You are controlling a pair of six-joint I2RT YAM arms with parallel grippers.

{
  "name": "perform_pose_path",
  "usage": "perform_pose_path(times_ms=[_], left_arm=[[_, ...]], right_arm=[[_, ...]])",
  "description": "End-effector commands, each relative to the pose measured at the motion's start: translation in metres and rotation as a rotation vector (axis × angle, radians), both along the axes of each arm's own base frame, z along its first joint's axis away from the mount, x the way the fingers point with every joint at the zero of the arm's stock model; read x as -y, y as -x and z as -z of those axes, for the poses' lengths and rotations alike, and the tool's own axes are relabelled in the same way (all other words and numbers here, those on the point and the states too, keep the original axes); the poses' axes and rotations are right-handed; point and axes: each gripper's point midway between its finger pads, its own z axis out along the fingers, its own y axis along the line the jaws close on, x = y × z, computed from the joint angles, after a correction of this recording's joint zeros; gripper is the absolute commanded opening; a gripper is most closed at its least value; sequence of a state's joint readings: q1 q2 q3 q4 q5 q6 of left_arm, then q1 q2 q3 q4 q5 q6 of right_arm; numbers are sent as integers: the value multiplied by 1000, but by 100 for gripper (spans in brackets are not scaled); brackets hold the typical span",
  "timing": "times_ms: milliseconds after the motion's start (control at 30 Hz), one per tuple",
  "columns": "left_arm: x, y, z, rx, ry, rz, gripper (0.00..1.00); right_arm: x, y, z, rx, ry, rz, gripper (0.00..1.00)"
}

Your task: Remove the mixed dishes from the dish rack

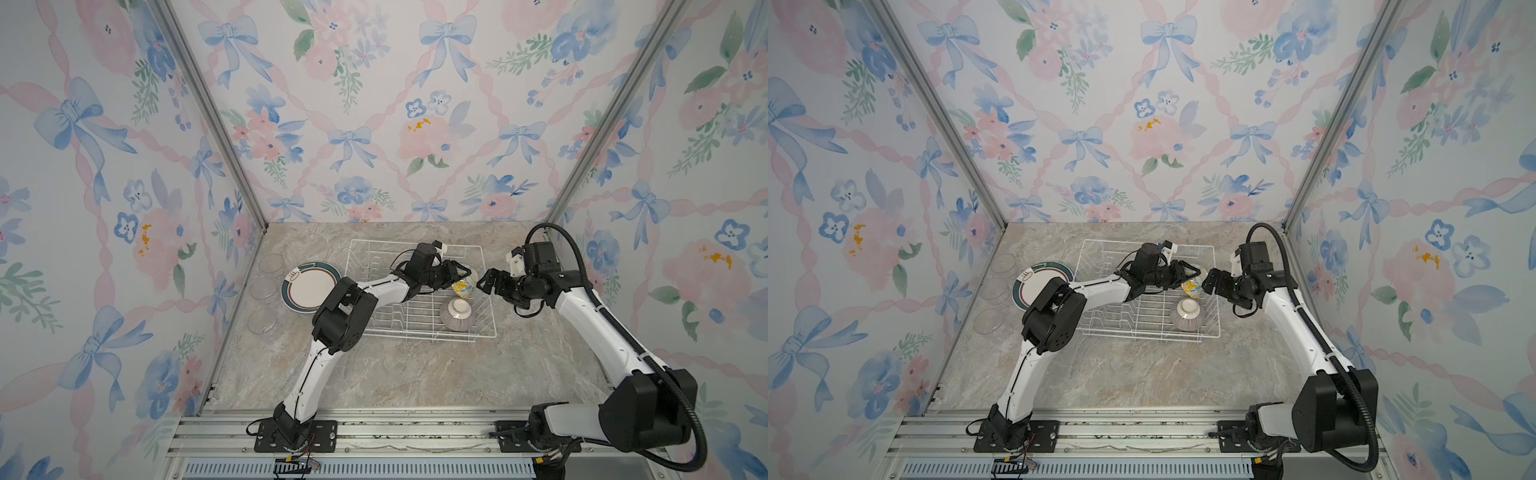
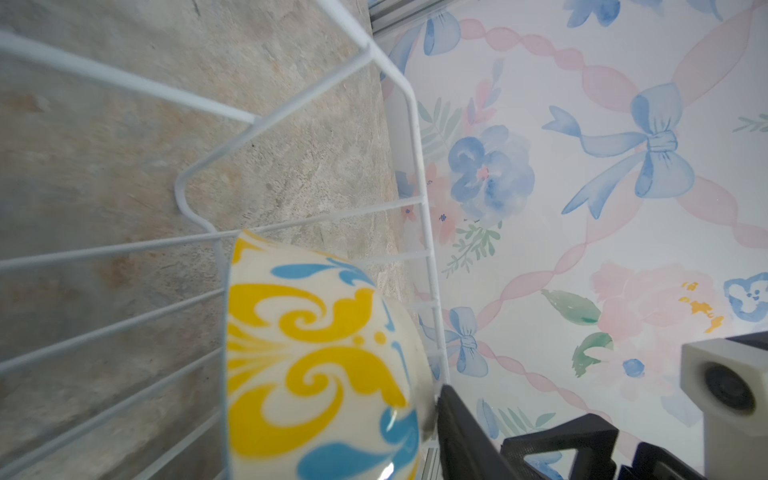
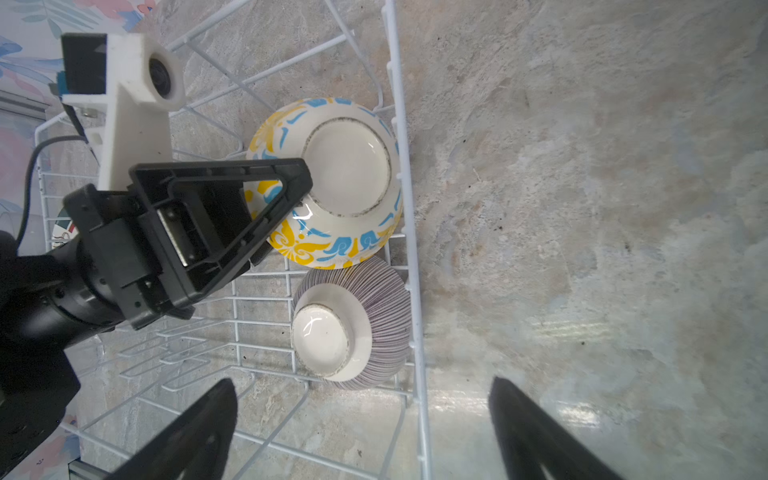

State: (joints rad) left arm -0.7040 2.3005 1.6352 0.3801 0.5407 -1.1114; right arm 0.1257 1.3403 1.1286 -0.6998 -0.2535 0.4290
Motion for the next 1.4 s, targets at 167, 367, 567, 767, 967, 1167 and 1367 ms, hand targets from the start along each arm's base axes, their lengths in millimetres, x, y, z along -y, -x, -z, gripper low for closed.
perform_pose_path(times_ms=[167, 367, 567, 767, 967, 1167, 1367], left_arm=[[9, 5, -49, 97, 81, 39, 48], [5, 8, -62, 122, 99, 30, 46], [5, 12, -61, 105, 114, 32, 38], [9, 13, -44, 79, 98, 33, 31], [6, 12, -30, 91, 61, 27, 32], [-6, 10, -39, 164, -39, -4, 38], [-34, 1, -46, 244, -284, -69, 47]], right_arm=[[3, 9, 0, -15, 0, 3, 97], [4, 11, -1, -10, 4, 4, 97], [2, 12, -1, -11, -11, 6, 97], [2, 12, -3, 0, -17, 12, 97], [3, 13, -4, 2, -10, 12, 97], [3, 14, -7, 9, -11, 12, 97], [4, 15, -7, 14, -12, 18, 97]])
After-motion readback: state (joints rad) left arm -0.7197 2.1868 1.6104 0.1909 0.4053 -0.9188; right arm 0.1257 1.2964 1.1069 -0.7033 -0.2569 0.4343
